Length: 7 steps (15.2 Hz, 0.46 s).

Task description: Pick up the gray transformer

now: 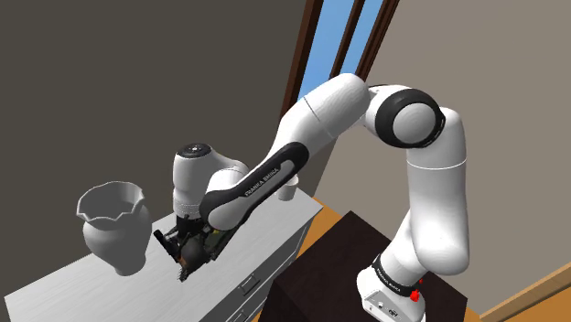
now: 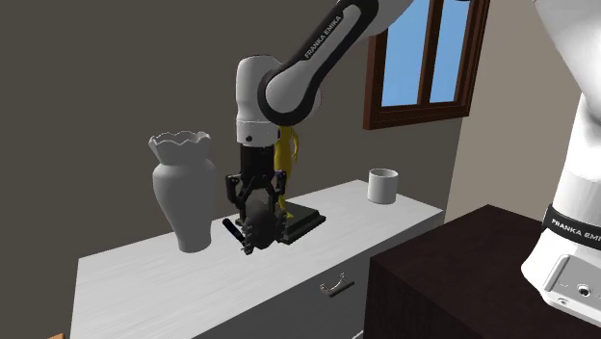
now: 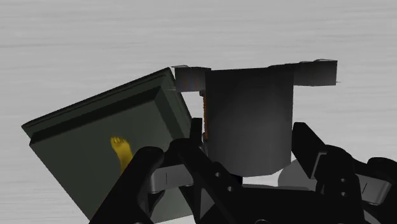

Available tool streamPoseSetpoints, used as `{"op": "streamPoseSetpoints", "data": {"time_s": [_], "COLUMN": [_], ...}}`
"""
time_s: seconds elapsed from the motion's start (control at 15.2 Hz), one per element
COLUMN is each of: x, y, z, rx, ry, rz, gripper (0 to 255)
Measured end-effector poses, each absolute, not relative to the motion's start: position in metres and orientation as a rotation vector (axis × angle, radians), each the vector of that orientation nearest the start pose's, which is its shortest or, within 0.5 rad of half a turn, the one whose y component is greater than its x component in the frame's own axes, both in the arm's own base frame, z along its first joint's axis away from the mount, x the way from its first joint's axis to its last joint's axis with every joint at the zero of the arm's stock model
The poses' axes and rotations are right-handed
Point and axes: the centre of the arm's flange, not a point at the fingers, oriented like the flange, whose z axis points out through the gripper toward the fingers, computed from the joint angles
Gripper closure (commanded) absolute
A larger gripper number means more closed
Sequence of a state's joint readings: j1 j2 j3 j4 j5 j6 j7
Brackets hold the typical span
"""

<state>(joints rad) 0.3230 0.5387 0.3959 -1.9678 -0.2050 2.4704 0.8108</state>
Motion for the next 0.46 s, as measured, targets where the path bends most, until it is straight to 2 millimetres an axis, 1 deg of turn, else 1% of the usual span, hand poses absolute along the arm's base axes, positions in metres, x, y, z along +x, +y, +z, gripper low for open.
{"op": "streamPoseSetpoints", "data": {"time_s": [0.46], "x": [0.469], "y": [0.399], "z": [0.251], "rx": [-3.078], "ry": [-0.027], "rz": [0.056], "gripper": [255]}}
